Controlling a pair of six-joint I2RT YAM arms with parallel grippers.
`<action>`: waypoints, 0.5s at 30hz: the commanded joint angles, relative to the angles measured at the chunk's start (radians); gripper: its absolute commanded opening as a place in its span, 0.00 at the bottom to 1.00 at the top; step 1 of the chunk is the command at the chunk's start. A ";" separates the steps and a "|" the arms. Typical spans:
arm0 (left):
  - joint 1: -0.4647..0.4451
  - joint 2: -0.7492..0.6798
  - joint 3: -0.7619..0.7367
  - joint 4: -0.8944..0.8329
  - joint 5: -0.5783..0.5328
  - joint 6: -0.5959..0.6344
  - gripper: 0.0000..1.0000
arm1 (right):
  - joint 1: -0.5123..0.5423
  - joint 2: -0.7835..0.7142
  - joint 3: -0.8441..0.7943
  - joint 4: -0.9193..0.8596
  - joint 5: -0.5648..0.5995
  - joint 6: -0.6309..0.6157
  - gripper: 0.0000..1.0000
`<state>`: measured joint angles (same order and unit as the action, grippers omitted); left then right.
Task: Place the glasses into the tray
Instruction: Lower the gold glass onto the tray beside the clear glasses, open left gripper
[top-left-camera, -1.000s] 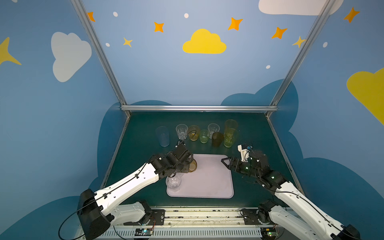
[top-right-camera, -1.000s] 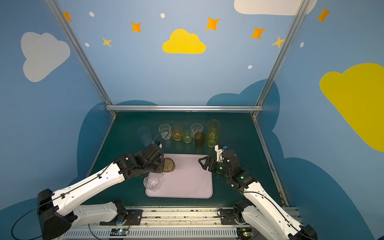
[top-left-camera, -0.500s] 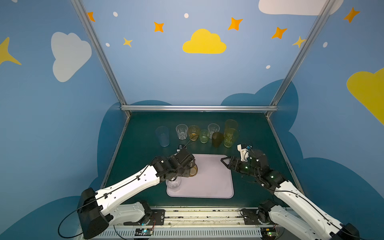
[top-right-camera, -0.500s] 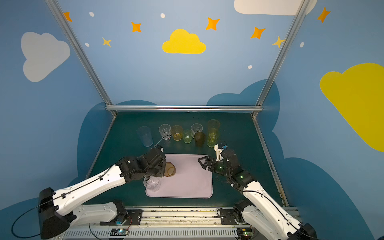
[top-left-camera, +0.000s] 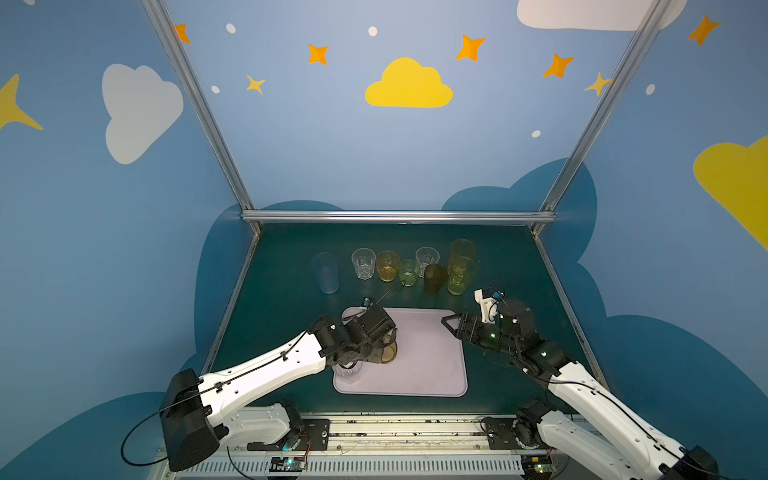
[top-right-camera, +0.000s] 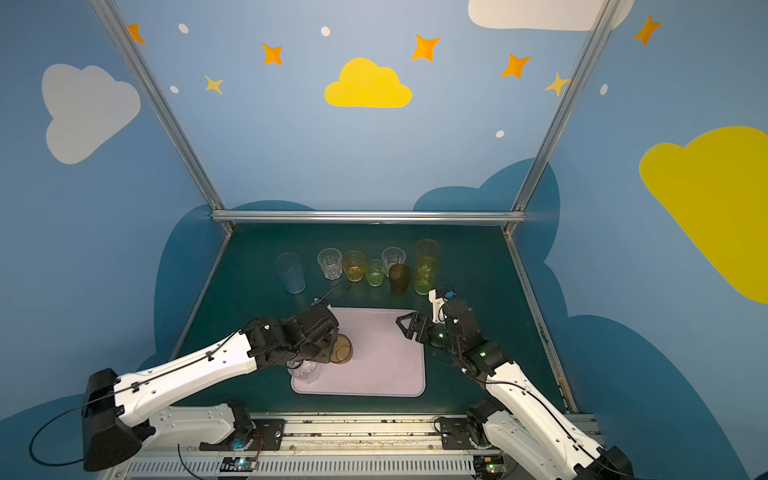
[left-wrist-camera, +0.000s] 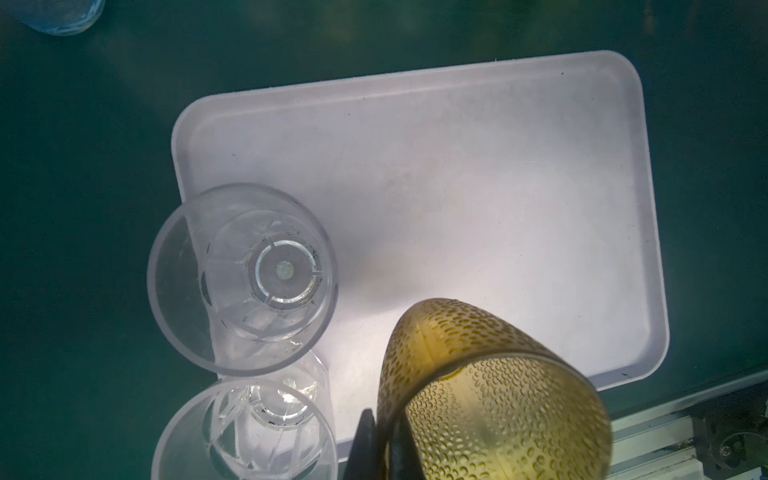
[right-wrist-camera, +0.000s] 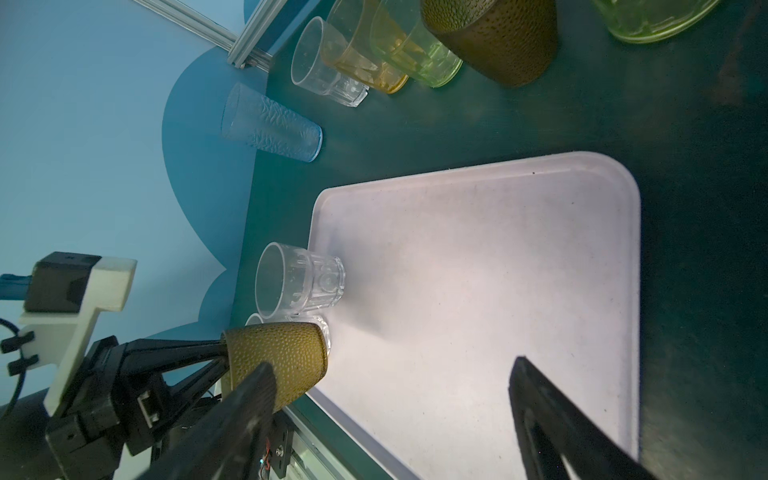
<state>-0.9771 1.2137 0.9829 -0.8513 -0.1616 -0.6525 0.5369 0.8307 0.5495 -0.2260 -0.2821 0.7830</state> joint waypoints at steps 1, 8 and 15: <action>-0.016 0.014 -0.019 -0.022 0.009 -0.027 0.04 | -0.003 -0.001 -0.011 0.016 0.001 0.006 0.87; -0.038 0.029 -0.044 -0.021 0.020 -0.044 0.04 | -0.003 0.012 -0.006 0.020 -0.002 0.009 0.87; -0.041 0.050 -0.053 -0.031 0.017 -0.044 0.04 | -0.003 0.021 -0.003 0.020 -0.003 0.011 0.87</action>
<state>-1.0157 1.2579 0.9360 -0.8608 -0.1406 -0.6895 0.5365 0.8482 0.5495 -0.2207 -0.2821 0.7887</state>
